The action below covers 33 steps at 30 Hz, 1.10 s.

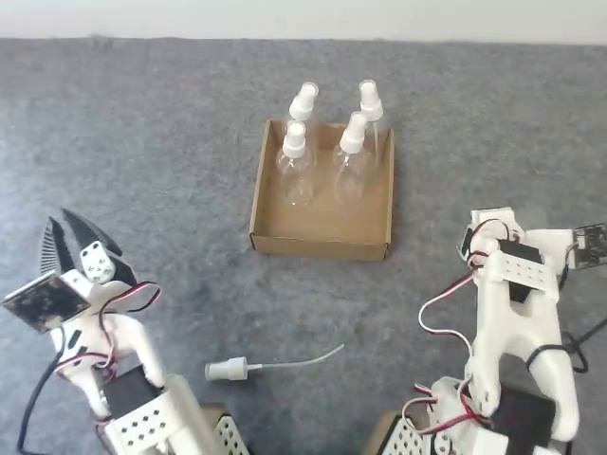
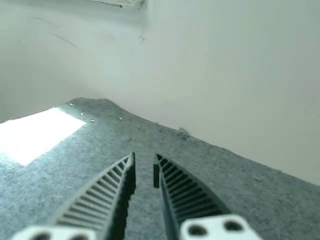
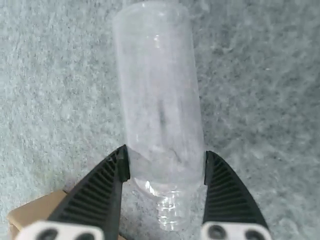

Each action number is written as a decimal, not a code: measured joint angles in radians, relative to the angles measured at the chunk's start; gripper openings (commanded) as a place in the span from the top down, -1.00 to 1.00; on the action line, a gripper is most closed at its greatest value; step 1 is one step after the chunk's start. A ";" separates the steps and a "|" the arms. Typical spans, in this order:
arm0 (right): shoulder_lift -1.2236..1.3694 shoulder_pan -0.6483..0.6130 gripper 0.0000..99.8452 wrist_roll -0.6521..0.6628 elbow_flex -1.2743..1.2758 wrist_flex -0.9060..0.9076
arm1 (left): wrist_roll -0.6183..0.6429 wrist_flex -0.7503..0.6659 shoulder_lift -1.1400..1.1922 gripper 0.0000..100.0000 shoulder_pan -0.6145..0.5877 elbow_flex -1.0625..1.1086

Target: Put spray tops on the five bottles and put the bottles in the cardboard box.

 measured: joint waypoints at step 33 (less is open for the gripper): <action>0.012 -0.002 0.81 0.000 0.000 0.002 | -0.002 0.000 0.000 0.88 0.000 0.000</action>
